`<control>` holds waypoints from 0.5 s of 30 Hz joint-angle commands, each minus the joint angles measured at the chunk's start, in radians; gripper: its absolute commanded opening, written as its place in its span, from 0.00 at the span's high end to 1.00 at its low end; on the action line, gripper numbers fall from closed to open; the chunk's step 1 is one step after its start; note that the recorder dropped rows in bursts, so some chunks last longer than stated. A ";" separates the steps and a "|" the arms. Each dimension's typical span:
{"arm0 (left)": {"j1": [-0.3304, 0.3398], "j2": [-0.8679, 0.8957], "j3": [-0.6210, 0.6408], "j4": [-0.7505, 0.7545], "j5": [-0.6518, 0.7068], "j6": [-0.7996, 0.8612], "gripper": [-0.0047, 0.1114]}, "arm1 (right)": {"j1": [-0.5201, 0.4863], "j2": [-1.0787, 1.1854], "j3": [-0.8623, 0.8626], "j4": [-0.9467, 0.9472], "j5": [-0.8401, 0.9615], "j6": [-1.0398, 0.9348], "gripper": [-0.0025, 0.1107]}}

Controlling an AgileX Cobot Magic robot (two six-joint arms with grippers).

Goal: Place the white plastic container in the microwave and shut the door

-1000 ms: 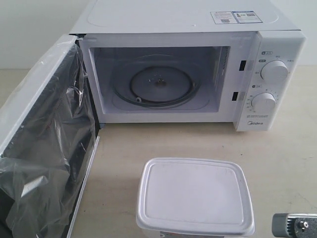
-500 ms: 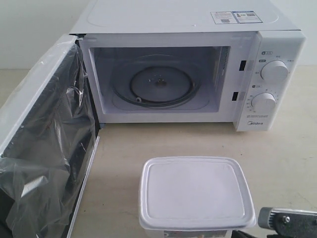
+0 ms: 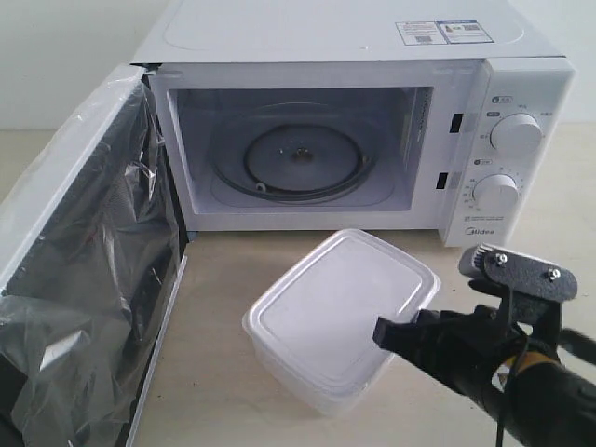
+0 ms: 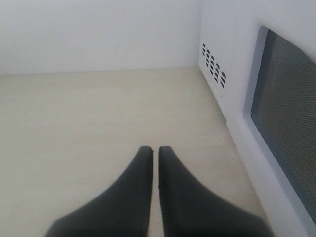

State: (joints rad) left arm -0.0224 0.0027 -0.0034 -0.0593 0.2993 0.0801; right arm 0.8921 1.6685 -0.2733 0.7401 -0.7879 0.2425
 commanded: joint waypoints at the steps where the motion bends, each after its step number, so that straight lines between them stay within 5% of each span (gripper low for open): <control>1: 0.001 -0.003 0.003 -0.005 0.000 -0.006 0.92 | -0.104 -0.029 -0.029 -0.076 0.050 -0.013 0.98; 15: 0.001 -0.003 0.003 -0.005 0.000 -0.006 0.92 | -0.106 -0.253 -0.006 -0.038 0.216 -0.129 0.98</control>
State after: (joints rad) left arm -0.0224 0.0027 -0.0034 -0.0593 0.2993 0.0801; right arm 0.7899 1.4864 -0.2958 0.6966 -0.5897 0.1477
